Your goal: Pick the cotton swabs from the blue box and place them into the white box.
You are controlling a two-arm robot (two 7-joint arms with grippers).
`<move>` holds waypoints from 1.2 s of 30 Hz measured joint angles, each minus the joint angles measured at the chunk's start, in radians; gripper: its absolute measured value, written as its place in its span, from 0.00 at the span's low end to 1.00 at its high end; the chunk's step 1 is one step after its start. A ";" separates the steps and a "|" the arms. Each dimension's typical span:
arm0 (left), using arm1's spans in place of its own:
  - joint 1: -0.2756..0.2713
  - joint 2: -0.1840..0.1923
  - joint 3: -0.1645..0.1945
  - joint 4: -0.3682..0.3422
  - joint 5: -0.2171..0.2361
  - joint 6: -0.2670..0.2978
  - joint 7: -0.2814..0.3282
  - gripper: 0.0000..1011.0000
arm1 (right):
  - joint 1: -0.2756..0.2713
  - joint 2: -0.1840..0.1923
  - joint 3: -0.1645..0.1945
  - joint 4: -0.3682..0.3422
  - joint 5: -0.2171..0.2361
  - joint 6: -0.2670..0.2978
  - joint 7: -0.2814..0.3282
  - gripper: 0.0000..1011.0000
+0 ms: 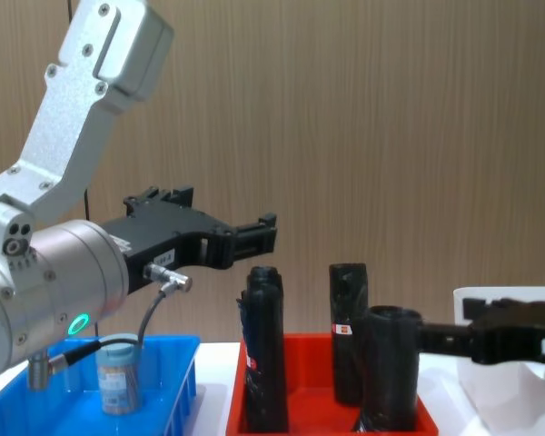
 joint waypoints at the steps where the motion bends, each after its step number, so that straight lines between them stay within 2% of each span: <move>1: 0.000 0.000 0.000 0.000 0.000 0.000 0.000 0.99 | 0.008 -0.003 -0.002 0.013 -0.002 0.001 0.006 0.99; 7: 0.000 0.000 0.000 0.000 0.000 0.000 0.000 0.99 | 0.063 -0.029 -0.015 0.103 -0.021 0.003 0.049 0.99; 14: 0.000 0.000 0.000 0.000 0.000 0.000 0.000 0.99 | 0.110 -0.051 -0.023 0.178 -0.029 0.001 0.076 0.99; 29: 0.000 0.000 0.000 0.000 0.000 0.000 0.000 0.99 | 0.181 -0.084 -0.038 0.280 -0.038 -0.006 0.104 0.99; 34: 0.000 0.000 0.000 0.000 0.000 0.000 0.000 0.99 | 0.199 -0.093 -0.042 0.306 -0.041 -0.010 0.110 0.90; 36: 0.000 0.000 0.000 0.000 0.000 0.000 0.000 0.99 | 0.204 -0.095 -0.043 0.312 -0.041 -0.012 0.111 0.81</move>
